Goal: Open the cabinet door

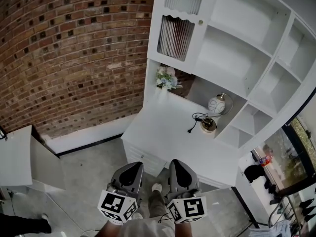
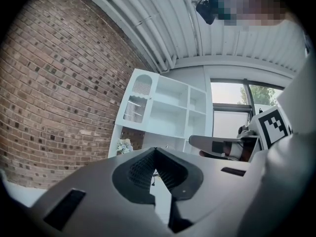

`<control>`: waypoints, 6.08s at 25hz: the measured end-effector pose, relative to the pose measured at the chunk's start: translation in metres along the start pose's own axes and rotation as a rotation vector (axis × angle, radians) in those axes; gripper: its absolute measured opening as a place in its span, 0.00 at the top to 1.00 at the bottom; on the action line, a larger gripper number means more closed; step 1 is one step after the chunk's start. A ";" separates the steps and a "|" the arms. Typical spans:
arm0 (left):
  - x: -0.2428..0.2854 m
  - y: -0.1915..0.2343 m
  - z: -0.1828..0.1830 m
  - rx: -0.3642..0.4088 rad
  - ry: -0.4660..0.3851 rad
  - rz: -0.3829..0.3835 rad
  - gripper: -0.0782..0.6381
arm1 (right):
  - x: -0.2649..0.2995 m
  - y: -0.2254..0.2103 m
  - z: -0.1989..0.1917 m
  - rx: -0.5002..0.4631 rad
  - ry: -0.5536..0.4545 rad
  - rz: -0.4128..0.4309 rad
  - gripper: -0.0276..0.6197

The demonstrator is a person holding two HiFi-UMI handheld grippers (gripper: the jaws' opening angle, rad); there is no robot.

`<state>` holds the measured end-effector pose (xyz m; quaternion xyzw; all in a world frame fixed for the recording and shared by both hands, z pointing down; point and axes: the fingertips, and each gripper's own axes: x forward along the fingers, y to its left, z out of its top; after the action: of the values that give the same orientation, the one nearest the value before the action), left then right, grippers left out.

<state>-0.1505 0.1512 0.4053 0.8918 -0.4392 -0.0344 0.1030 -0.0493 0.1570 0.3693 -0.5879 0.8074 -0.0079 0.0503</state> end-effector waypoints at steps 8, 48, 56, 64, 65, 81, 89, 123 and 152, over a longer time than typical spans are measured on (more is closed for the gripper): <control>0.050 0.025 0.001 0.015 0.021 0.032 0.88 | 0.054 -0.029 -0.011 0.046 0.002 0.034 0.96; 0.342 0.055 0.026 0.092 0.026 0.126 0.88 | 0.259 -0.250 0.005 0.103 -0.042 0.151 0.96; 0.344 0.056 0.027 0.085 0.029 0.126 0.88 | 0.260 -0.252 0.003 0.094 -0.030 0.145 0.96; 0.355 0.060 0.027 0.076 0.034 0.098 0.88 | 0.264 -0.260 0.002 0.097 -0.033 0.112 0.96; 0.357 0.060 0.028 0.077 0.033 0.096 0.88 | 0.266 -0.261 0.002 0.095 -0.034 0.110 0.96; 0.366 0.074 0.039 0.073 0.014 0.085 0.88 | 0.292 -0.261 0.010 0.055 -0.053 0.122 0.84; 0.373 0.082 0.042 0.070 0.006 0.082 0.88 | 0.318 -0.270 0.028 0.033 -0.087 0.106 0.73; 0.391 0.095 0.050 0.072 0.014 0.071 0.88 | 0.415 -0.319 0.033 0.024 -0.103 0.008 0.56; 0.395 0.091 0.046 0.052 0.026 0.056 0.88 | 0.415 -0.312 0.031 -0.003 -0.104 0.008 0.59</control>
<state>0.0136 -0.2220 0.3917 0.8818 -0.4636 -0.0085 0.0864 0.1234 -0.3318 0.3311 -0.5844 0.8060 0.0240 0.0913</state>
